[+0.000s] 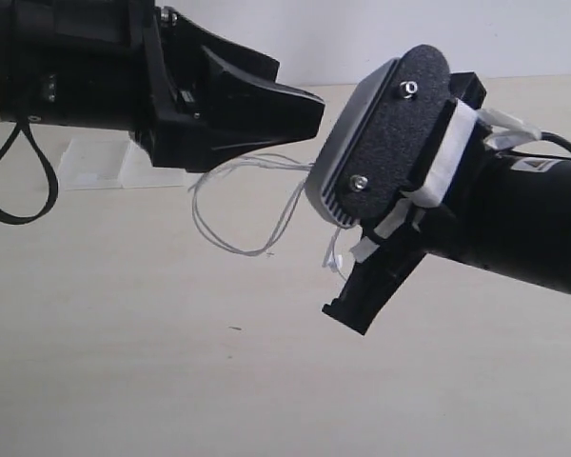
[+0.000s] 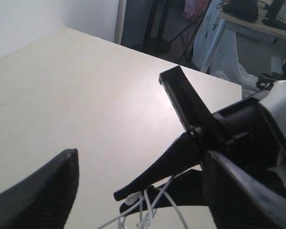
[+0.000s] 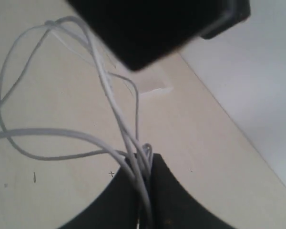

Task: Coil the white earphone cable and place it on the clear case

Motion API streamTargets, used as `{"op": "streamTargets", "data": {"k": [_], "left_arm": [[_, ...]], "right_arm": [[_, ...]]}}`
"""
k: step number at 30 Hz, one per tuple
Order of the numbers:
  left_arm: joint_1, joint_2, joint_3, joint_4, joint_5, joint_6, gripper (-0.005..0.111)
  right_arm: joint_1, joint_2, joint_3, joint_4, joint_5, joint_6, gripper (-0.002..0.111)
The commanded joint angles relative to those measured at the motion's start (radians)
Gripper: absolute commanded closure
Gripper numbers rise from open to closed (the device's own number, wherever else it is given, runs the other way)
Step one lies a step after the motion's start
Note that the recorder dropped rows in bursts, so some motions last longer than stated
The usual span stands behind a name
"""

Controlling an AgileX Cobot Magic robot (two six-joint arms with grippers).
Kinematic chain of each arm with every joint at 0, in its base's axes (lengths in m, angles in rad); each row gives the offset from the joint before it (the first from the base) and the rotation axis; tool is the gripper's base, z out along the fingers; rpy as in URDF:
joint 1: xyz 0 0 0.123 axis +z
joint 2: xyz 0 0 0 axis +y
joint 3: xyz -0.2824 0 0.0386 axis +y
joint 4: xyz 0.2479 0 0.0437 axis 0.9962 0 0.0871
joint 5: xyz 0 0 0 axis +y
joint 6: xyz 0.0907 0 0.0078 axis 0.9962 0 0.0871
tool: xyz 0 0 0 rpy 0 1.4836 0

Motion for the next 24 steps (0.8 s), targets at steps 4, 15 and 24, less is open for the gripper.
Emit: {"op": "streamTargets", "data": {"k": [4,15,24], "left_arm": [[0.001,0.066,0.010,-0.008,0.040,0.003,0.037],[0.001,0.164,0.012,-0.034,0.087,0.025,0.037],[0.001,0.199,0.012,-0.045,0.091,0.061,0.056]], "right_arm": [[0.001,0.026,-0.019,0.034,-0.090,-0.135,0.108],[0.001,0.026,-0.099,0.519,-0.111,-0.462,0.108],[0.001,-0.063,-0.115,0.519,-0.165,-0.462,0.108]]}}
